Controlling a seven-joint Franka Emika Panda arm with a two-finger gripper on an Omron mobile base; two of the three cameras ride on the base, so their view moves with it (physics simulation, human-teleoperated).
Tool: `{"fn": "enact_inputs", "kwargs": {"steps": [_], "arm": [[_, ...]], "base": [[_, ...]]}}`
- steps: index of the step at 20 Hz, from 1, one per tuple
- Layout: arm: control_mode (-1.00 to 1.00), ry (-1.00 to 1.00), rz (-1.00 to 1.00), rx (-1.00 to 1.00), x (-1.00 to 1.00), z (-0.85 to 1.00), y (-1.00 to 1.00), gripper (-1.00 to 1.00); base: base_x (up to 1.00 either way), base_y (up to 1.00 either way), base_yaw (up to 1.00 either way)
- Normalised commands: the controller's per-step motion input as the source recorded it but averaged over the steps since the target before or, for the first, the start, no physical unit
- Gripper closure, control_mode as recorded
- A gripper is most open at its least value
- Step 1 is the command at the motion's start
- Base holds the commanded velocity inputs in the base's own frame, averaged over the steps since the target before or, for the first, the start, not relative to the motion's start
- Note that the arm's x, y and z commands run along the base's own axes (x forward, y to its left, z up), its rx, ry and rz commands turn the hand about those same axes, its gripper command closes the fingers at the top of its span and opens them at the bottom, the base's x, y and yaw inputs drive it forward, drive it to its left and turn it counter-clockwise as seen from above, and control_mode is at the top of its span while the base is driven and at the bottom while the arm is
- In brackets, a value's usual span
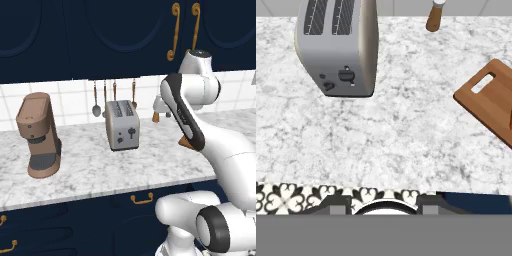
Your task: Place the appropriate cutting tool for cutting the carrot skin on the cutting board.
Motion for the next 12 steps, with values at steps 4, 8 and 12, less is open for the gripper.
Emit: {"fn": "enact_inputs", "kwargs": {"steps": [4,8,12], "arm": [[-1.0,-0.04,0.0,-0.02,-0.26,-0.02,0.01,-1.0],[-1.0,0.06,-0.01,-0.01,-0.19,-0.27,-0.26,-1.0],[-1.0,0.04,-0.04,0.04,-0.27,-0.11,-0.89,-1.0]], "base": [[0.0,0.0,0.0],[0.0,0.0,0.0],[0.0,0.0,0.0]]}}
